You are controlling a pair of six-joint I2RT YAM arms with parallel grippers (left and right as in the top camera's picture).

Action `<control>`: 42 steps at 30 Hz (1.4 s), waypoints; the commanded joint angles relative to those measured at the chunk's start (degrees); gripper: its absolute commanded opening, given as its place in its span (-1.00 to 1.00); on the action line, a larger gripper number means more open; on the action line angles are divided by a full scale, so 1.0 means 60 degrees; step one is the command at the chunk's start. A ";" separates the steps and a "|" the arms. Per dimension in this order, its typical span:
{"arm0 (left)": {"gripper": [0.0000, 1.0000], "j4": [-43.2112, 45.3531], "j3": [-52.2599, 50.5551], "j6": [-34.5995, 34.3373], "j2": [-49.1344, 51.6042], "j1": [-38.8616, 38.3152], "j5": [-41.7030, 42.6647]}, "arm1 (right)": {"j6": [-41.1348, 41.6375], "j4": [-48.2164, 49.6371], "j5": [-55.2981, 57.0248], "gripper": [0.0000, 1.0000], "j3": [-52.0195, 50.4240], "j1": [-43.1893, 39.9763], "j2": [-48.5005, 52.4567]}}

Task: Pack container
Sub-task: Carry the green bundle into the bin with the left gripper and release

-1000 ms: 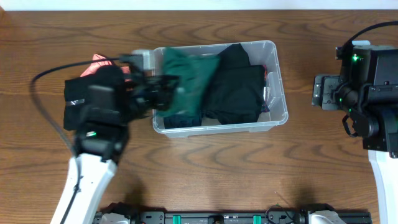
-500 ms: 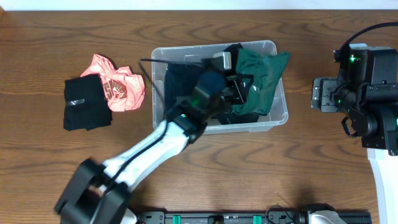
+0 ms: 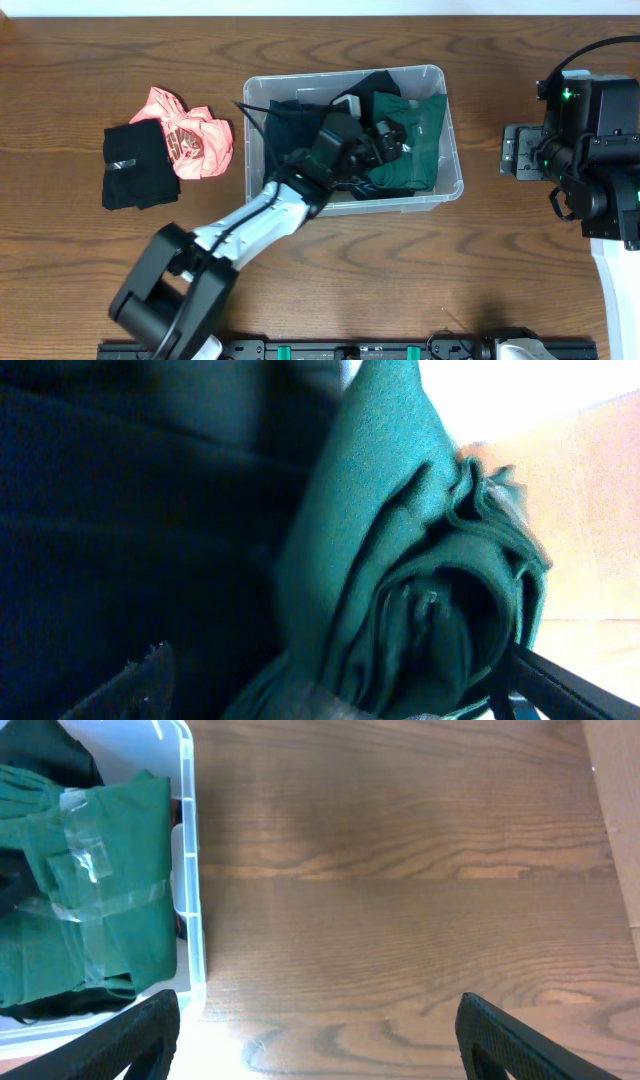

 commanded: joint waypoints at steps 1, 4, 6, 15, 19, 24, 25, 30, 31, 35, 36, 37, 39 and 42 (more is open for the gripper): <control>0.96 -0.0943 0.0160 0.1636 -0.1180 0.0637 -0.0200 | 0.0135 0.0011 0.0102 0.72 -0.0062 -0.0084 0.0004; 0.96 -0.2109 0.0160 0.2641 -0.2135 0.1155 -0.1024 | 0.0135 0.0076 0.0098 0.72 -0.0160 -0.0084 0.0004; 0.96 -0.2572 0.0160 0.3337 -0.2794 0.1486 -0.1198 | 0.0135 0.0142 0.0098 0.72 -0.0248 -0.0084 0.0004; 0.96 -0.2277 0.0160 0.8098 -0.3676 0.0729 -0.0594 | 0.0135 0.0280 0.0135 0.39 -0.0386 -0.0087 0.0004; 0.96 -0.2116 0.0160 0.9544 -0.3089 0.0080 -0.1373 | 0.0721 0.0102 0.0725 -0.02 -0.0386 -0.0175 -0.0025; 0.96 -0.1384 0.0168 0.9715 -0.1883 -0.0368 -0.1370 | 0.1800 -0.0222 0.1198 -0.72 -0.0386 -0.0798 -0.0229; 0.96 -0.1253 0.0178 0.9715 -0.1705 -0.0426 -0.1370 | 0.1847 -0.0240 0.1195 -0.72 -0.0386 -0.0929 -0.0266; 0.96 -0.1355 0.1024 0.9723 -0.0790 -0.0641 -0.1377 | 0.1887 -0.0288 0.0816 -0.72 -0.0386 -0.1483 -0.0364; 0.96 -0.1566 0.1348 0.9741 -0.0630 -0.0652 -0.1377 | 0.1883 -0.0288 0.0769 -0.71 -0.0386 -0.1523 -0.0364; 0.96 -0.2790 0.2962 1.0153 0.0076 -0.0652 -0.1381 | 0.1880 -0.0277 0.0776 -0.71 -0.0386 -0.1541 -0.0361; 0.96 -0.3071 0.3355 1.0229 0.0262 -0.0652 -0.1381 | 0.1880 -0.0266 0.0776 -0.70 -0.0386 -0.1541 -0.0361; 0.96 -0.3308 0.3701 1.0258 0.0441 -0.0652 -0.1381 | 0.1876 -0.0255 0.0776 -0.70 -0.0386 -0.1541 -0.0361; 0.96 -0.3708 0.4350 1.0255 0.0871 -0.0648 -0.1421 | 0.1847 -0.0248 0.0776 -0.69 -0.0386 -0.1541 -0.0361; 0.96 -0.3774 0.4473 1.0251 0.1257 -0.0645 -0.1457 | 0.1847 -0.0248 0.0776 -0.68 -0.0386 -0.1541 -0.0350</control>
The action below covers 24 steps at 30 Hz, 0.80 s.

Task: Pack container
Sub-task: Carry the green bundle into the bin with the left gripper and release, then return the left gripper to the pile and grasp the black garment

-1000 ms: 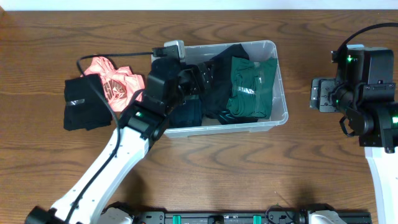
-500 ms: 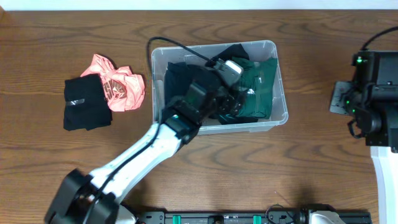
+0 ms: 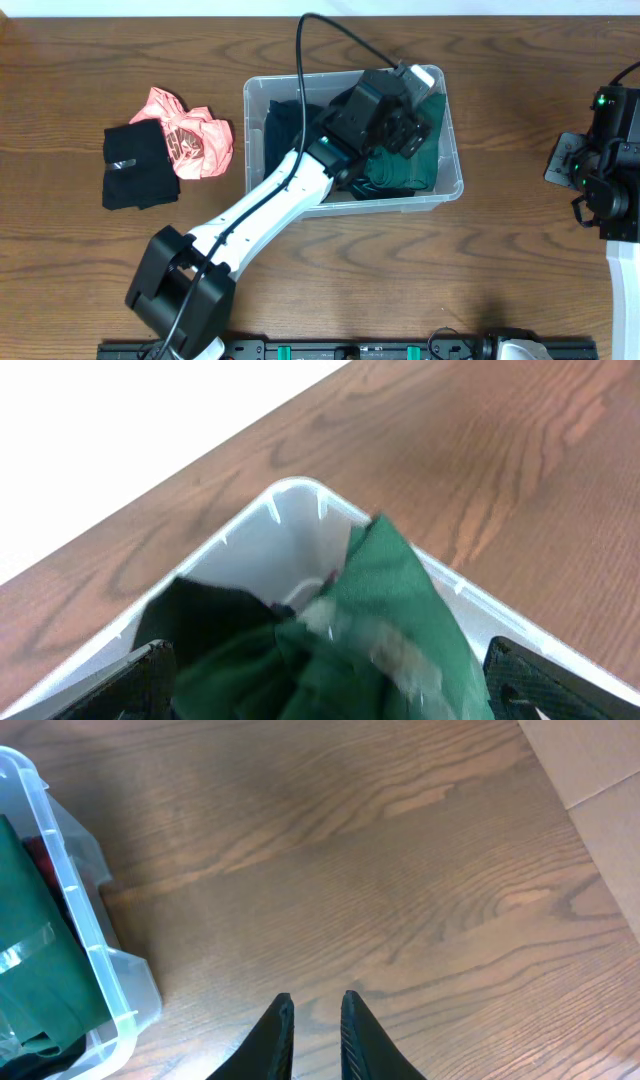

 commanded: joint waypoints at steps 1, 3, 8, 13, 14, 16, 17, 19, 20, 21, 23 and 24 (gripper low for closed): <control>0.96 -0.0259 0.0255 0.0226 0.0699 0.0007 -0.0186 | 0.0131 0.0022 0.0007 -0.68 -0.0018 -0.0087 -0.0069; 0.96 -0.0495 0.0255 0.0189 0.1100 0.0007 -0.0219 | 0.0131 0.0022 0.0007 -0.67 -0.0022 -0.0087 -0.0044; 0.96 -0.0841 0.0255 -0.0470 0.2299 0.0361 -0.0277 | 0.0127 0.0015 0.0004 -0.68 -0.0025 -0.0084 -0.0036; 0.96 -0.1355 0.0255 -0.0776 0.2688 0.0823 -0.0277 | 0.0131 -0.0022 0.0000 -0.67 -0.0025 -0.0084 -0.0036; 0.96 -0.1392 0.0255 -0.0758 0.2594 0.0871 -0.0277 | 0.0131 -0.0022 0.0000 -0.67 -0.0025 -0.0084 -0.0036; 0.96 -0.1464 0.0259 -0.0579 0.2269 0.0914 -0.0280 | 0.0127 -0.0022 0.0004 -0.67 -0.0025 -0.0084 -0.0036; 0.96 -0.1490 0.0259 -0.0477 0.2073 0.0914 -0.0284 | 0.0127 -0.0026 0.0004 -0.67 -0.0025 -0.0084 -0.0036; 0.96 -0.1490 0.0259 -0.0339 0.1475 0.0885 -0.0375 | 0.0120 -0.0022 0.0007 -0.67 -0.0025 -0.0084 -0.0036; 0.96 -0.1508 0.0259 -0.0342 0.1038 0.0860 -0.0565 | 0.0076 -0.0022 0.0004 -0.67 -0.0025 -0.0084 -0.0036; 0.96 -0.1570 0.0259 -0.0346 0.0634 0.0849 -0.0725 | 0.0055 -0.0022 0.0007 -0.67 -0.0025 -0.0084 -0.0036; 0.96 -0.1796 0.0259 -0.0346 -0.0222 0.0841 -0.0747 | 0.0051 -0.0022 0.0007 -0.66 -0.0025 -0.0084 -0.0036; 0.96 -0.2033 0.0255 -0.0346 -0.0732 0.0856 -0.0750 | 0.0051 -0.0022 0.0011 -0.67 -0.0025 -0.0084 -0.0036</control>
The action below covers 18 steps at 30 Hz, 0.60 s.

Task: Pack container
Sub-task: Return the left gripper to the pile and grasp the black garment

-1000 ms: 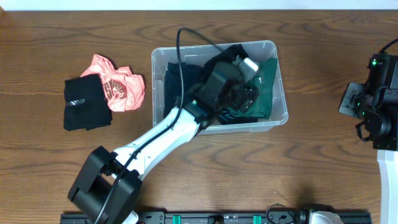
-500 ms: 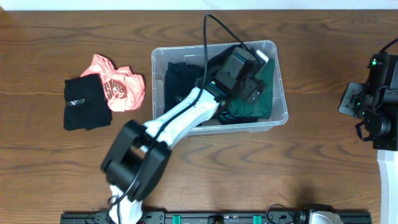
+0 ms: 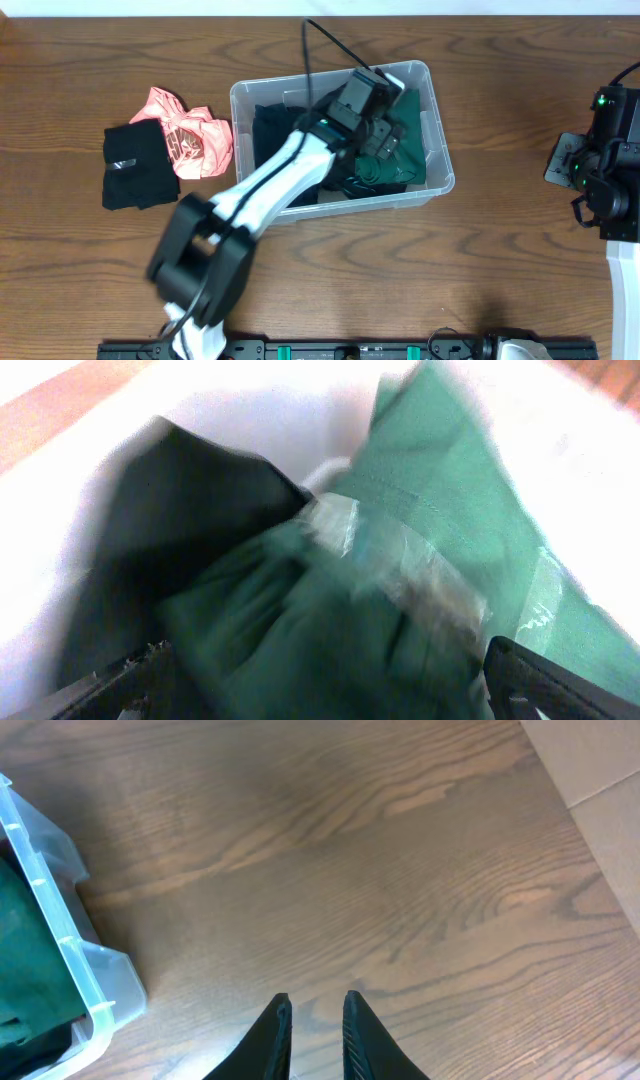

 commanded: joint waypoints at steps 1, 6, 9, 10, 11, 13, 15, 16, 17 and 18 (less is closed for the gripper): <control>0.96 -0.0441 0.0076 0.0160 -0.1960 0.0117 -0.0484 | 0.0004 -0.0007 0.0025 -0.66 -0.0022 -0.0087 -0.0040; 0.96 -0.2470 0.0076 -0.0517 -0.3679 0.1013 -0.0907 | 0.0004 -0.0007 0.0025 -0.64 -0.0022 -0.0087 -0.0040; 0.96 -0.3858 0.0062 -0.1249 -0.4044 0.2142 -0.1402 | 0.0004 -0.0007 0.0025 -0.64 -0.0022 -0.0084 -0.0040; 0.96 -0.4226 0.0055 -0.1432 -0.4054 0.2605 -0.1402 | 0.0004 -0.0007 0.0025 -0.64 -0.0022 -0.0084 -0.0040; 0.96 -0.4546 0.0018 -0.1632 -0.4029 0.3118 -0.1402 | 0.0004 -0.0007 0.0025 -0.64 -0.0022 -0.0084 -0.0040; 0.96 -0.4976 -0.0142 -0.2004 -0.3909 0.4175 -0.1395 | 0.0004 -0.0007 0.0025 -0.64 -0.0022 -0.0084 -0.0040; 0.96 -0.5096 -0.0335 -0.2222 -0.3763 0.5085 -0.1297 | 0.0007 -0.0007 0.0022 -0.64 -0.0022 -0.0087 -0.0040; 0.96 -0.5089 -0.0455 -0.2226 -0.3661 0.5628 -0.1020 | 0.0007 -0.0007 0.0022 -0.64 -0.0022 -0.0084 -0.0040; 0.96 -0.5074 -0.0514 -0.2251 -0.3563 0.6022 -0.0765 | 0.0007 -0.0007 0.0025 -0.63 -0.0022 -0.0084 -0.0040; 0.96 -0.5056 -0.0554 -0.2259 -0.3413 0.6524 -0.0382 | 0.0004 -0.0007 0.0025 -0.63 -0.0022 -0.0084 -0.0040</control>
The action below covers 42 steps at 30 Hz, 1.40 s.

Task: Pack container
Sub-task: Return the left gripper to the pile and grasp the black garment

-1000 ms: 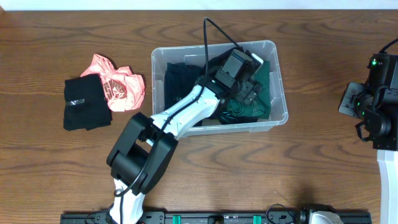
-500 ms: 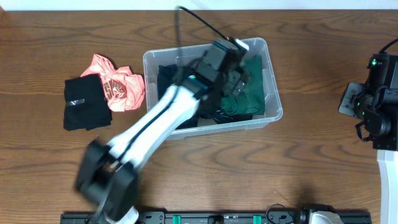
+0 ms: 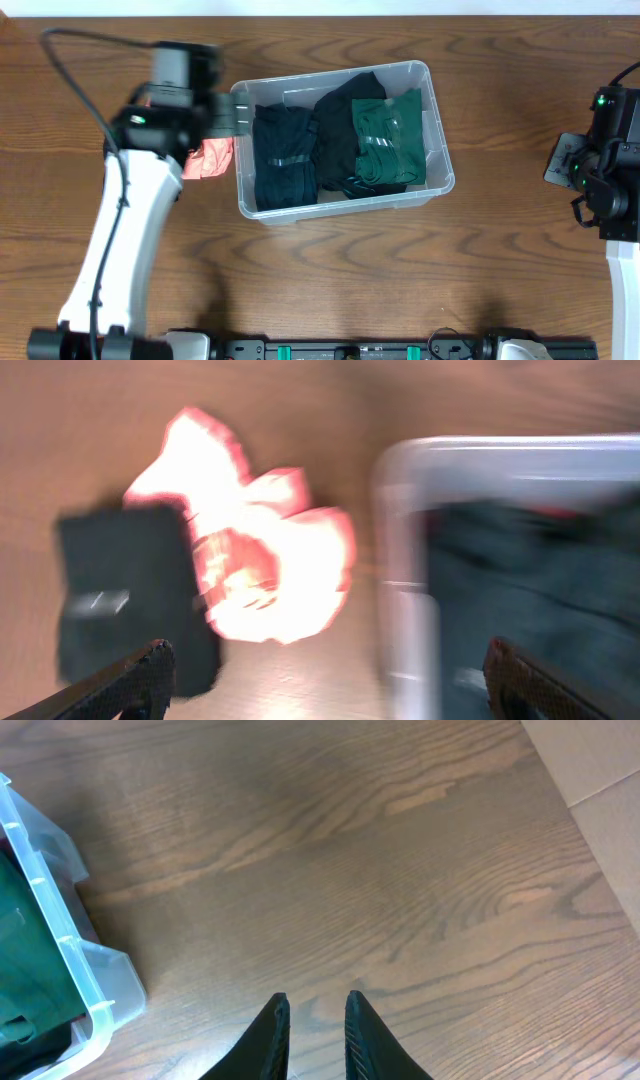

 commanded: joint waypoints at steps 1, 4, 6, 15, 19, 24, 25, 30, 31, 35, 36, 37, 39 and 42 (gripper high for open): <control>0.96 -0.0025 -0.0208 -0.0488 0.0404 0.1370 0.0925 | 0.0007 0.0000 0.0029 -0.63 -0.0004 -0.0084 -0.0040; 0.96 0.0251 -0.0208 -0.0488 0.1016 0.2335 0.1894 | 0.0007 0.0004 0.0029 -0.63 -0.0004 -0.0084 -0.0040; 0.96 0.0466 -0.0208 -0.0510 0.1537 0.2772 0.2153 | 0.0007 0.0004 0.0029 -0.63 -0.0004 -0.0084 -0.0040; 0.96 0.1155 -0.0208 -0.0805 0.4080 0.3206 0.3428 | 0.0007 0.0036 0.0029 -0.62 -0.0004 -0.0084 -0.0040; 0.96 0.1603 -0.0208 -0.0805 0.4929 0.3206 0.4313 | 0.0007 0.0040 0.0029 -0.62 -0.0004 -0.0087 -0.0040; 0.96 0.1825 -0.0208 -0.0809 0.5475 0.3206 0.4437 | 0.0007 0.0062 0.0029 -0.62 -0.0004 -0.0084 -0.0040; 0.96 0.1836 -0.0208 -0.0809 0.5530 0.3209 0.4433 | 0.0011 0.0066 0.0029 -0.62 -0.0004 -0.0084 -0.0040; 0.96 0.1679 -0.0208 -0.0805 0.5442 0.3235 0.4339 | 0.0007 0.0066 0.0029 -0.60 -0.0004 -0.0084 -0.0040; 0.96 0.1628 -0.0204 -0.0805 0.5359 0.3249 0.4317 | 0.0007 0.0066 0.0029 -0.60 -0.0004 -0.0084 -0.0040; 0.96 0.1362 -0.0204 -0.0463 0.4608 0.3289 0.4291 | 0.0007 0.0073 0.0029 -0.60 -0.0004 -0.0087 -0.0040; 0.96 0.1264 -0.0204 -0.0313 0.4302 0.3286 0.4182 | 0.0007 0.0076 0.0029 -0.60 -0.0004 -0.0087 -0.0040; 0.96 0.1158 -0.0204 -0.0197 0.3956 0.3286 0.3927 | 0.0007 0.0073 0.0029 -0.60 -0.0004 -0.0087 -0.0040; 0.96 0.0871 -0.0204 0.0000 0.3133 0.3297 0.2860 | 0.0007 0.0076 0.0029 -0.60 -0.0004 -0.0087 -0.0040; 0.96 0.0692 -0.0204 -0.0135 0.2087 0.3508 0.1177 | 0.0007 0.0076 0.0029 -0.60 -0.0004 -0.0087 -0.0040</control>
